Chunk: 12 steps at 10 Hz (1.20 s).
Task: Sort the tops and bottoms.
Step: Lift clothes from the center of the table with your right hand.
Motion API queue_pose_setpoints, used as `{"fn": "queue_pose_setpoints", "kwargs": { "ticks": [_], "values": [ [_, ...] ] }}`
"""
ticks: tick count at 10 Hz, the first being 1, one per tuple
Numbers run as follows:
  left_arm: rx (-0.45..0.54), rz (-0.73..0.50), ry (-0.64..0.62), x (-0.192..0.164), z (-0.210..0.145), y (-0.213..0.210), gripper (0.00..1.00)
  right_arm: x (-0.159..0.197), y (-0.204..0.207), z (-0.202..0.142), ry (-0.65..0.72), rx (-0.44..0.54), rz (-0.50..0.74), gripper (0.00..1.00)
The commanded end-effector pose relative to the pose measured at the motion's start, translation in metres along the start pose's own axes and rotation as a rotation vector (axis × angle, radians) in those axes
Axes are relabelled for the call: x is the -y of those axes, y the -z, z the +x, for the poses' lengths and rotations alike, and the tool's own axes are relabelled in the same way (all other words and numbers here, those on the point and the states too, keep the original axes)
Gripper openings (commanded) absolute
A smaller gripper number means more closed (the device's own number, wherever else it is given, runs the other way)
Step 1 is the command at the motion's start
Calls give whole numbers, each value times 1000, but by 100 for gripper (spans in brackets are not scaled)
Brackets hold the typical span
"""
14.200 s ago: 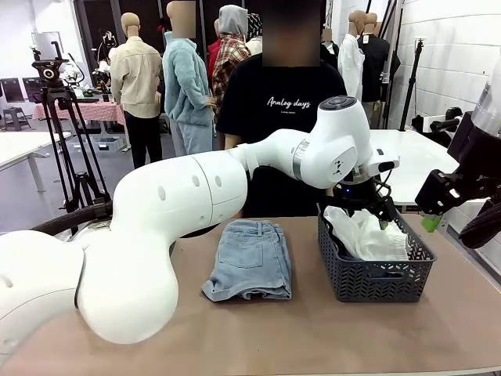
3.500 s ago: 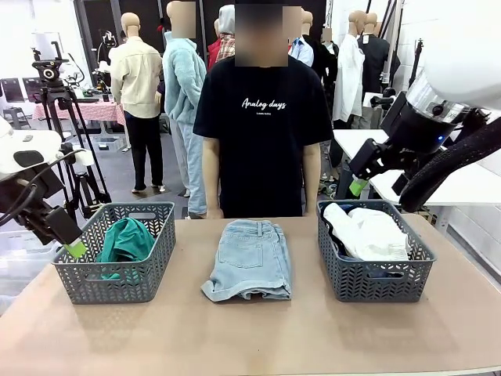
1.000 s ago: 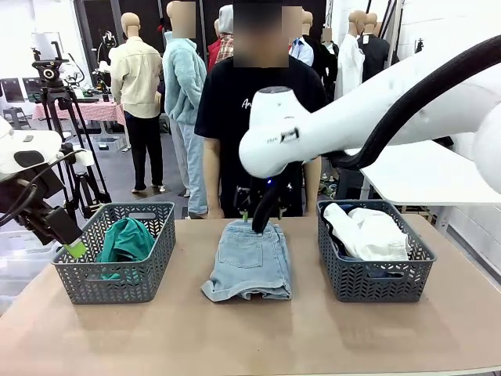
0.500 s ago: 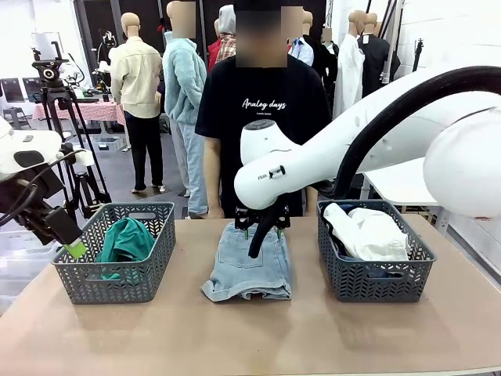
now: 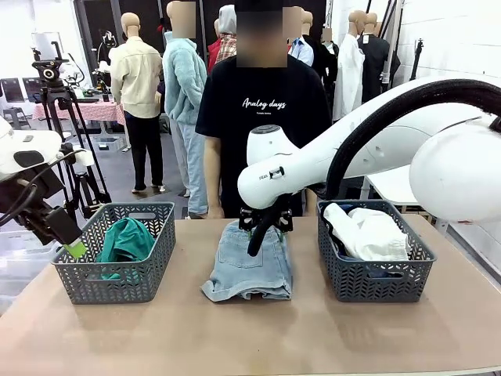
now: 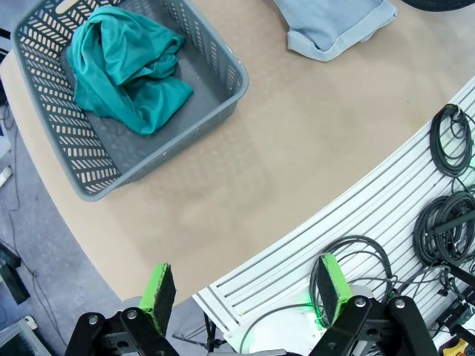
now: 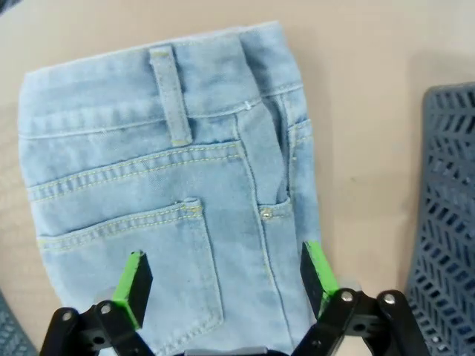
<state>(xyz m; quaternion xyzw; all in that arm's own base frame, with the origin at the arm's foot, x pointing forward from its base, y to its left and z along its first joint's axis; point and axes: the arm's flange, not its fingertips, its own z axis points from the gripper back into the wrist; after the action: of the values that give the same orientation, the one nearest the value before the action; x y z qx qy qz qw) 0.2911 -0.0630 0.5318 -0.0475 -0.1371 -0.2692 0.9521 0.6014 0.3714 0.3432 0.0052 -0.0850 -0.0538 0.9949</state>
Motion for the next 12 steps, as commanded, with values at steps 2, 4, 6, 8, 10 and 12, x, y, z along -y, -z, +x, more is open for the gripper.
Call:
{"fn": "queue_pose_setpoints", "kwargs": {
  "ticks": [2, 4, 6, 8, 10, 12],
  "values": [
    [-1, -6, 6, -1, -4, 3, 100, 8, 9, -2, 61, -44, 0, 100],
    [-1, -6, 6, -1, -4, 3, 100, 14, 17, -4, 65, -74, -11, 100],
    [-1, -6, 6, -1, -4, 3, 100, 20, 24, -5, 32, -109, -20, 100],
    [-1, -6, 6, -1, -4, 3, 100, 23, 29, -4, 3, -135, -27, 100],
    [-1, -6, 6, -1, -4, 3, 100, 25, 37, -5, -9, -143, 18, 83],
    [-1, -6, 6, -1, -4, 3, 100, 24, 39, -4, -18, -163, 58, 45]
  ]
}}
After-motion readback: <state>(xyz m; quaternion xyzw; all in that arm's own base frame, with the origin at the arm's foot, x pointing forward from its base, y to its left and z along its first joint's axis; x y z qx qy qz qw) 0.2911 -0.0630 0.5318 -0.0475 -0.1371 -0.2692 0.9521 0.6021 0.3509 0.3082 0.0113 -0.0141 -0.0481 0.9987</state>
